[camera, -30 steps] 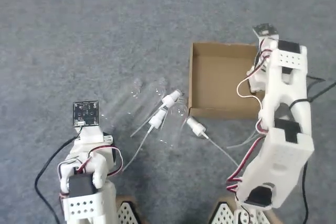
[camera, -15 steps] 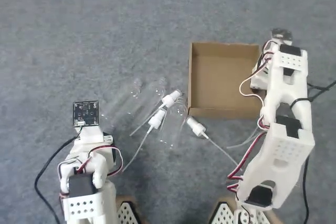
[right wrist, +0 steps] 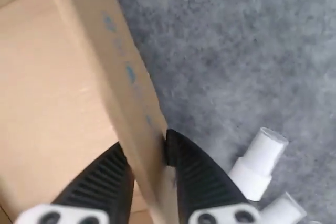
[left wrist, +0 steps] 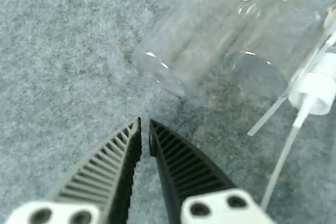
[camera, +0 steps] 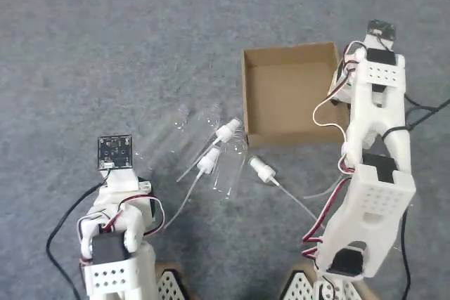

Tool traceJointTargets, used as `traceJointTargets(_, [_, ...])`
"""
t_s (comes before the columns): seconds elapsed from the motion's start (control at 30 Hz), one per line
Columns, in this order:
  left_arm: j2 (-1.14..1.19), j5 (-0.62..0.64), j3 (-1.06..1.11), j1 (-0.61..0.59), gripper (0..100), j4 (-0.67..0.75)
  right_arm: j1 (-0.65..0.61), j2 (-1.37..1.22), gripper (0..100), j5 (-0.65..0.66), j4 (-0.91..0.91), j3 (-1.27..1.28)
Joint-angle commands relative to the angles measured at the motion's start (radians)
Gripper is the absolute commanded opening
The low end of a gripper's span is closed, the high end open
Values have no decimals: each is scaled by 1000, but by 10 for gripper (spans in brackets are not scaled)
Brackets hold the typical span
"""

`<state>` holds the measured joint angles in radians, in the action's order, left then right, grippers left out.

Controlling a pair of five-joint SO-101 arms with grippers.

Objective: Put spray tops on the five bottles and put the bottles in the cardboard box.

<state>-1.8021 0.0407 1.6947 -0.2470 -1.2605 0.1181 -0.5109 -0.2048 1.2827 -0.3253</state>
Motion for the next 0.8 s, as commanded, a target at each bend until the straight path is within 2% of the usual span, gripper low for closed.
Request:
traceJointTargets(0.0, [-20,-6,-10,-5,17,-3,-13,-2,5,-66,-45,-71])
traceJointTargets(0.3, [-20,-6,-10,-5,16,-3,-7,-156,5,-135,-45,-219])
traceJointTargets(0.6, [-20,-6,-10,-5,16,-3,-25,-189,10,-170,58,-376])
traceJointTargets(0.77, [-20,-8,-10,-5,16,-3,-54,-196,159,-167,102,-374])
